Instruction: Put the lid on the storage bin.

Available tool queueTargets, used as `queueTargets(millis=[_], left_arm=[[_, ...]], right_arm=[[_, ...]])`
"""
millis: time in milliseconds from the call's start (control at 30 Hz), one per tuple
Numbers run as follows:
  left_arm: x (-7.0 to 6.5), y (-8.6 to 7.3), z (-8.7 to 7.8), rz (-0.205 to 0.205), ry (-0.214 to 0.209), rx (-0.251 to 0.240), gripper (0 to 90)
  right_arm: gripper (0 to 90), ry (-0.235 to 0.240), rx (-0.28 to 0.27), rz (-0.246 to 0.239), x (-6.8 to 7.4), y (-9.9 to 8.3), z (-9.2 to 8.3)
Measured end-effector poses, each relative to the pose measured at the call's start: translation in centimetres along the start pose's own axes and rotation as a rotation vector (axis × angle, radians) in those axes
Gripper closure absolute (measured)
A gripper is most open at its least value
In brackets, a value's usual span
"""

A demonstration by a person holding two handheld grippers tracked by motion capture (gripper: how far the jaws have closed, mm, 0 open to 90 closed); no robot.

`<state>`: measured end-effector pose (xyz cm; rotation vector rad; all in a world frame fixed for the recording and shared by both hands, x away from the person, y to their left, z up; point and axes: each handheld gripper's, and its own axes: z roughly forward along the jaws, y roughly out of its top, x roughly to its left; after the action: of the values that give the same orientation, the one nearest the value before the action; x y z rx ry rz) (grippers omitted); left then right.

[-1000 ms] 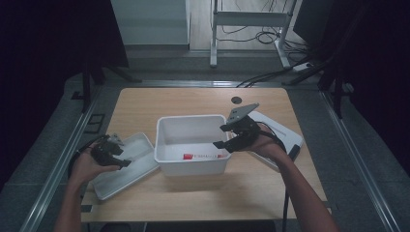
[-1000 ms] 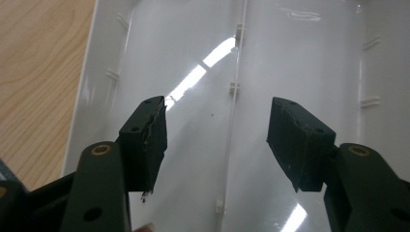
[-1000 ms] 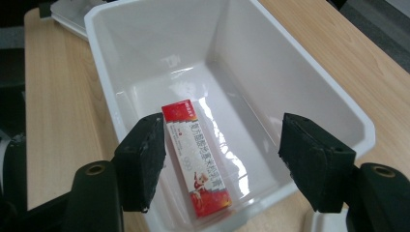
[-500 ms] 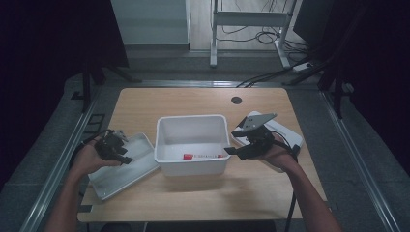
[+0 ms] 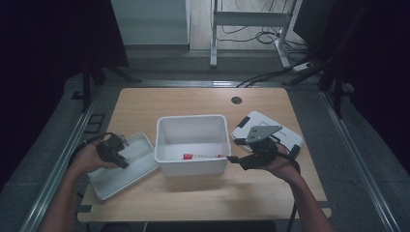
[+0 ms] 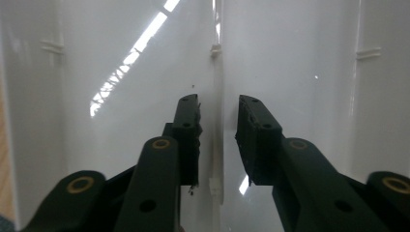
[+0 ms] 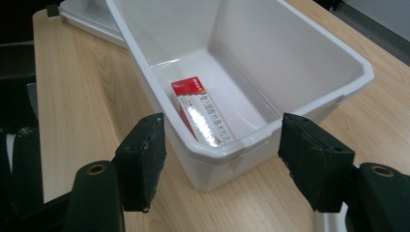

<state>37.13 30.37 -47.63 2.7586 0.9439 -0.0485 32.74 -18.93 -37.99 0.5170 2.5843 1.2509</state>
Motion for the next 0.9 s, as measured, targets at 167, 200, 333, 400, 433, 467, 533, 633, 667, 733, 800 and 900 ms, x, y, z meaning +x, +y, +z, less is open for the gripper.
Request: queueTargets(millis=[167, 200, 333, 400, 433, 467, 533, 633, 667, 733, 800, 900], left_arm=[[0.3, -0.1, 0.3, 0.003, -0.026, -0.023, 82.5], [0.3, -0.1, 0.3, 0.004, -0.022, -0.023, 84.8], [0.4, -0.2, 0.3, 0.005, -0.021, -0.031, 88.6], [0.3, -0.2, 0.2, 0.026, 0.012, -0.031, 89.2], [0.2, -0.3, 0.1, 0.035, 0.018, -0.037, 89.2], [0.3, -0.4, -0.2, 0.046, 0.019, -0.045, 89.3], [0.4, -0.7, -1.1, 0.045, 0.017, -0.071, 89.3], [0.5, -1.1, -3.0, 0.045, 0.021, -0.109, 89.3], [0.5, -1.3, -3.8, 0.051, 0.031, -0.115, 89.3], [0.5, -1.5, -5.4, 0.057, 0.045, -0.130, 89.4], [0.4, -1.8, -7.2, 0.058, 0.061, -0.156, 89.4], [0.5, -2.1, -9.5, 0.057, 0.069, -0.202, 89.4]], right_arm=[[33.6, -0.004, -0.024, 0.018, 0.1, -0.8, -0.4], [33.7, -0.009, -0.028, 0.023, 0.2, -1.0, -0.5], [33.8, -0.031, -0.045, 0.030, 0.5, -1.6, -0.9], [33.9, -0.040, -0.053, 0.033, 0.7, -1.9, -1.1], [33.9, -0.046, -0.061, 0.036, 0.9, -2.1, -1.2], [34.0, -0.047, -0.071, 0.042, 1.0, -2.2, -1.3], [34.5, -0.042, -0.097, 0.055, 1.1, -2.6, -1.4], [34.6, -0.044, -0.111, 0.066, 1.2, -3.0, -1.5], [34.7, -0.044, -0.114, 0.067, 1.2, -3.1, -1.5], [34.8, -0.043, -0.125, 0.075, 1.3, -3.3, -1.6], [34.9, -0.044, -0.135, 0.076, 1.5, -3.4, -1.6], [35.0, -0.040, -0.143, 0.080, 1.7, -3.7, -1.6]])
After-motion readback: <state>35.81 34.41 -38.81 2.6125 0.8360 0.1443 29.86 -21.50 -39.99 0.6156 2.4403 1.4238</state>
